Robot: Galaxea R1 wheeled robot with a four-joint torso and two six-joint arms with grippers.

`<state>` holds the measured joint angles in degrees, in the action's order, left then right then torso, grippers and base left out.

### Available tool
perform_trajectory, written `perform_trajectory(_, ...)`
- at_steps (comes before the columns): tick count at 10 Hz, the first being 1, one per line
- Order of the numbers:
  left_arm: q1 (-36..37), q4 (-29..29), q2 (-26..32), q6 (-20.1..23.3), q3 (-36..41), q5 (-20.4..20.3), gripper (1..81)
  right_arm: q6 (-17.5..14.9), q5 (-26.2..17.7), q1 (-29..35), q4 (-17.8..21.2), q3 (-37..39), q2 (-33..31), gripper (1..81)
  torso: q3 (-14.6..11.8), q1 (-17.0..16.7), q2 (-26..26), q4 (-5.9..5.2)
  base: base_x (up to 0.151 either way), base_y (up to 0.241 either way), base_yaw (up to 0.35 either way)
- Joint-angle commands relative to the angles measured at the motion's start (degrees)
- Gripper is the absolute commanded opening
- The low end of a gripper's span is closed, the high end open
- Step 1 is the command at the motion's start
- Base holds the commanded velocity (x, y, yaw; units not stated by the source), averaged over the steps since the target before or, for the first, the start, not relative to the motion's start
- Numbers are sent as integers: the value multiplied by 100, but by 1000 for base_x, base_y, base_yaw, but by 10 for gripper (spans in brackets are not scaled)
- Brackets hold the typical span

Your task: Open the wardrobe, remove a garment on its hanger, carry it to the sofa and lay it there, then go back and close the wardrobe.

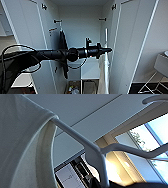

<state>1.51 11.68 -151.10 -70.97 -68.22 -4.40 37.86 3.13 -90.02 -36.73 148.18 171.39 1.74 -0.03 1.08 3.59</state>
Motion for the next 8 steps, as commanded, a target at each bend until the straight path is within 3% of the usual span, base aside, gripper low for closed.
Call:
perform_trajectory(1, 680, 634, 211, 66, 116, -412, 10, -33, 161, 119, -264, -132, -366, 811, 0, 3, 0, 0, 0, 0, 0)
perform_trajectory(8, -226, 1328, 976, 66, 598, -430, 10, 36, 258, 110, -256, -97, -621, 811, 0, 3, 0, 0, 0, 0, 0)
